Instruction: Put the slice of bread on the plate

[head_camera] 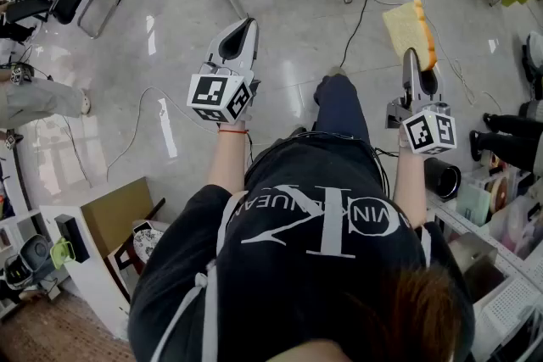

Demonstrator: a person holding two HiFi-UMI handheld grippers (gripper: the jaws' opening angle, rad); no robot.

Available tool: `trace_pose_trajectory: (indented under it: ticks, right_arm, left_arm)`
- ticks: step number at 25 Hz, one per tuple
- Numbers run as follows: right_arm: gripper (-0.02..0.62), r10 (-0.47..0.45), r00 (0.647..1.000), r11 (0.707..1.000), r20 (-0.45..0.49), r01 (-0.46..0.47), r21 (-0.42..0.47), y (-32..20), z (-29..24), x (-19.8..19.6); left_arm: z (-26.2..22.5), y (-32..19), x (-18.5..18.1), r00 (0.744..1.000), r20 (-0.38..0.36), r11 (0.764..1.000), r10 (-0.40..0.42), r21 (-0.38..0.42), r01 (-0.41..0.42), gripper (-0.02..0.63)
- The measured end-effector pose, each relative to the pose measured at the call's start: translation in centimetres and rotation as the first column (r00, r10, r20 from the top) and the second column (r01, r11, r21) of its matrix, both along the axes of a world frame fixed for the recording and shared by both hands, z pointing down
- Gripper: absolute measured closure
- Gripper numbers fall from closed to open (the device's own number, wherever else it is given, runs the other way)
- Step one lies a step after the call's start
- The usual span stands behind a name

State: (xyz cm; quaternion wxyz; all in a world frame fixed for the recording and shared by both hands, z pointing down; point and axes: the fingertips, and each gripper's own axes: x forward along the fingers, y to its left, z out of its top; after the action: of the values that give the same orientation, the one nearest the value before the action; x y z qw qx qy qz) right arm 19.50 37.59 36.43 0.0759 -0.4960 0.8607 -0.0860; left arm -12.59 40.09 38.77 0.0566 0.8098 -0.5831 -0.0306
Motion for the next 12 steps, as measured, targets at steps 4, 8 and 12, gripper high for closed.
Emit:
trace_pose_trajectory:
  ticks: [4, 8, 12]
  right_arm:
    - [0.497, -0.024, 1.0, 1.0, -0.015, 0.024, 0.002, -0.7, 0.7, -1.2]
    - [0.497, -0.022, 0.999, 1.0, -0.024, 0.022, -0.01, -2.0, 1.4, -1.6]
    - [0.497, 0.002, 1.0, 1.0, -0.023, -0.003, -0.026, -4.4, 2.0, -1.8]
  left_arm:
    - [0.0, -1.1, -0.4, 1.0, -0.001, 1.0, 0.001, 0.013, -0.001, 0.595]
    - [-0.1, -2.5, -0.2, 1.0, 0.014, 1.0, 0.012, 0.022, -0.013, 0.595]
    - [0.2, -5.1, -1.0, 1.0, 0.013, 1.0, 0.019, 0.012, -0.019, 0.595]
